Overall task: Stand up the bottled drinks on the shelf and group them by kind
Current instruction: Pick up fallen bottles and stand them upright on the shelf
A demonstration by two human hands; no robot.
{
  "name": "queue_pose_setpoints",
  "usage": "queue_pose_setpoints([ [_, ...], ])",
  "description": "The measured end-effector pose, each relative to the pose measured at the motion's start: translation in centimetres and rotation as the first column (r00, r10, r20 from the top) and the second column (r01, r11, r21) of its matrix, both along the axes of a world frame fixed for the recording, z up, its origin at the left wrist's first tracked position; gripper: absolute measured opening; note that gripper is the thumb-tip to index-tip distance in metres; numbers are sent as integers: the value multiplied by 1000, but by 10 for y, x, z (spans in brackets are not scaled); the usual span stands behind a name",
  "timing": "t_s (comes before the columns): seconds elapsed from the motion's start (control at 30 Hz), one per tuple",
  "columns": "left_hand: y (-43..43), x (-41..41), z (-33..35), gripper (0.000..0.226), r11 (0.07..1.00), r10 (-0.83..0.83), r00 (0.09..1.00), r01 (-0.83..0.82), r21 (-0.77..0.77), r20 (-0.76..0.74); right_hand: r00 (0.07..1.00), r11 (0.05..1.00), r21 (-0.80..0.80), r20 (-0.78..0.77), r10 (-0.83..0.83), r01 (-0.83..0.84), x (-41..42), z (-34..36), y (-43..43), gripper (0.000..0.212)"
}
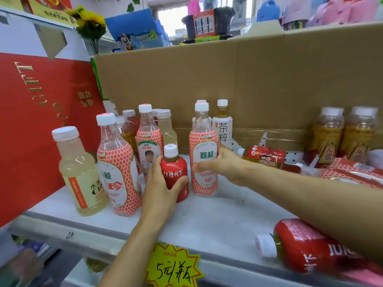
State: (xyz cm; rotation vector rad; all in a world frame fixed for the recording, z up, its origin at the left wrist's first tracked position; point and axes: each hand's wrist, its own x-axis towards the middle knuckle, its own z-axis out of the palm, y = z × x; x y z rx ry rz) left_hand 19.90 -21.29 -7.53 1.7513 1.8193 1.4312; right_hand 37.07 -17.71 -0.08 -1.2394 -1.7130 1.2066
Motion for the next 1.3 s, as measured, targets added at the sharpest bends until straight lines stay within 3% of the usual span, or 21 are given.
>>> queue_pose_setpoints([
  [0.1,-3,1,2,87,1000,-5,999,4,-23,-33,994,998,-10,90,68,-67,8,4,0,50],
  [0.17,-9,1,5,88,999,23,996,-25,-30,-82,959,991,29,259,115,-127,27,13,-3,57],
  [0.23,-21,5,12,83,993,97,987,-88,75,-124,888,983,163,460,-3,-82,56,27,-5,80],
  [0.3,-38,17,22,70,958,138,984,-104,266,-113,757,960,280,630,-175,-11,93,33,-2,80],
  [0.4,-56,53,39,53,932,-91,988,129,338,-126,505,983,181,845,-176,39,127,15,1,71],
  [0.47,-53,81,45,51,923,-314,943,330,198,-107,390,990,138,910,-143,40,131,-3,6,70],
  [0.5,-49,94,50,52,915,-395,918,396,75,-28,367,988,154,918,-153,26,130,-8,8,67],
  [0.53,-45,106,54,52,888,-444,889,454,-73,114,376,984,175,910,-173,28,130,-11,9,65],
  [0.6,-30,124,56,44,783,-404,811,546,-299,423,481,980,184,854,-198,76,133,-7,9,65],
  [0.67,-11,136,50,36,711,-311,740,598,-370,597,618,978,165,759,-207,125,140,-4,3,62],
  [0.77,9,150,47,37,685,-257,638,650,-329,726,792,974,169,569,-222,152,147,-4,-14,57],
  [0.83,16,163,53,42,734,-273,626,627,-262,731,880,977,158,433,-198,142,147,-5,-22,57],
  [0.9,22,173,61,56,829,-313,684,535,-162,659,930,982,148,331,-162,118,146,-4,-23,60],
  [0.97,25,176,67,78,893,-350,809,440,-92,473,943,984,163,311,-114,66,151,3,-19,64],
  [1.03,28,173,68,72,926,-340,898,371,-66,278,936,989,146,348,-43,-9,163,14,-9,55],
  [1.1,31,166,64,64,949,-298,938,311,-49,178,907,990,142,419,-47,-14,176,22,9,41],
  [1.2,36,158,56,69,956,-271,939,288,-56,213,782,973,229,599,-171,37,177,22,44,18],
  [1.3,38,160,57,76,950,-272,944,295,-105,189,654,968,251,730,-200,16,164,9,76,25],
])
